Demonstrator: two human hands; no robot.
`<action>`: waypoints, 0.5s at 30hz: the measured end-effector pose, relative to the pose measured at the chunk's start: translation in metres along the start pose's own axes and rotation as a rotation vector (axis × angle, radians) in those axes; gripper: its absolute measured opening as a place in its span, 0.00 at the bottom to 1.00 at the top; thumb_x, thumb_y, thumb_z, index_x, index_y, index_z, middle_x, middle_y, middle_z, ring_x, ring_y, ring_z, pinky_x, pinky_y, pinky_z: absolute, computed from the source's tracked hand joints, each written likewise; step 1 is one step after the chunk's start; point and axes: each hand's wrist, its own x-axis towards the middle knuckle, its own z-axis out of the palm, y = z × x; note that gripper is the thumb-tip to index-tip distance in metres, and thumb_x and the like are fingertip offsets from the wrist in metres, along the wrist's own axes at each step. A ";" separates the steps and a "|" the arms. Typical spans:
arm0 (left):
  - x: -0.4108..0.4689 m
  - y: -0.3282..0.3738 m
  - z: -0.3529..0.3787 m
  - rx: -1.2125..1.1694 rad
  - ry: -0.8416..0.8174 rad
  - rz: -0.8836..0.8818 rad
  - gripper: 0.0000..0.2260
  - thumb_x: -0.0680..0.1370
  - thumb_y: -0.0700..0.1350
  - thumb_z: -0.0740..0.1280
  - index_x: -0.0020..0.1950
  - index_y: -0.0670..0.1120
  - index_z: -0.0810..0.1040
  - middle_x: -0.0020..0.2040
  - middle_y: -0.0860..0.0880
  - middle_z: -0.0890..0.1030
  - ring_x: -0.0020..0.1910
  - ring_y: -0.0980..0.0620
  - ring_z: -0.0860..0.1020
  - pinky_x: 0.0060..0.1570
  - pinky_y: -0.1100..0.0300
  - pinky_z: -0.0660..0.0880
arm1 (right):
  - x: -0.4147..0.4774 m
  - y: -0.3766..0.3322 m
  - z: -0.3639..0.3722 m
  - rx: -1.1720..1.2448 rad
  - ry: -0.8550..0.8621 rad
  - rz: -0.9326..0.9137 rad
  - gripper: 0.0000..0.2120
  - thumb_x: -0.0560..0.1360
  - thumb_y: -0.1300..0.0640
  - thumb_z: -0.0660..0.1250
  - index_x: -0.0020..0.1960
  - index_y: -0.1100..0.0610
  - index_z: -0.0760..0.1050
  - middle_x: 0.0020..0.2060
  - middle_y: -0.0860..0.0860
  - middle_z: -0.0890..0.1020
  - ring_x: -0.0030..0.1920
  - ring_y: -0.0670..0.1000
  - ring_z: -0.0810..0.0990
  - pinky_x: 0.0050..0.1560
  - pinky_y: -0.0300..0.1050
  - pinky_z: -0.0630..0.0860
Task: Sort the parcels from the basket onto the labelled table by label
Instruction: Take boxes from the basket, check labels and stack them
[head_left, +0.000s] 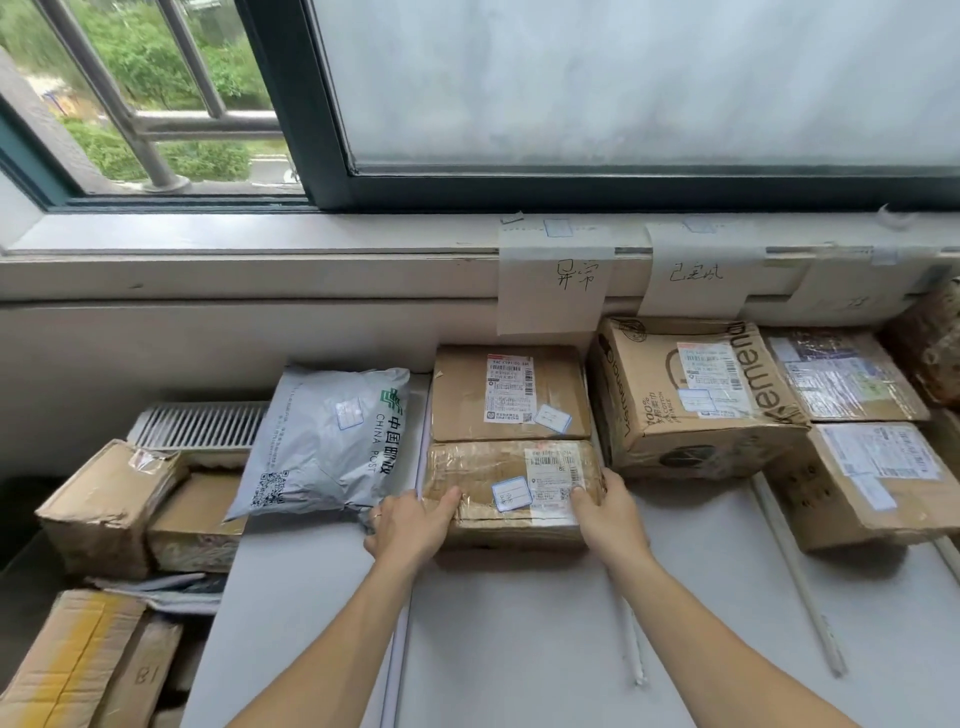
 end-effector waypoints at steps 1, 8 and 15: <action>-0.005 0.000 -0.003 -0.036 0.004 0.025 0.35 0.78 0.70 0.62 0.74 0.46 0.74 0.74 0.42 0.72 0.75 0.39 0.66 0.71 0.45 0.64 | -0.010 -0.010 -0.002 -0.033 0.041 -0.001 0.27 0.76 0.43 0.65 0.73 0.47 0.70 0.66 0.51 0.79 0.69 0.59 0.74 0.69 0.63 0.69; -0.049 -0.035 -0.025 -0.213 -0.001 0.195 0.30 0.80 0.67 0.63 0.76 0.50 0.70 0.77 0.48 0.69 0.79 0.44 0.61 0.75 0.46 0.61 | -0.083 -0.028 0.012 -0.027 0.138 -0.147 0.25 0.82 0.48 0.64 0.77 0.51 0.68 0.73 0.56 0.71 0.74 0.60 0.65 0.74 0.59 0.64; -0.116 -0.122 -0.078 -0.334 -0.002 0.296 0.30 0.74 0.66 0.64 0.68 0.49 0.79 0.68 0.48 0.78 0.72 0.46 0.71 0.72 0.43 0.68 | -0.195 -0.034 0.076 0.175 -0.092 -0.311 0.13 0.81 0.55 0.67 0.64 0.56 0.79 0.56 0.52 0.83 0.59 0.54 0.79 0.64 0.50 0.75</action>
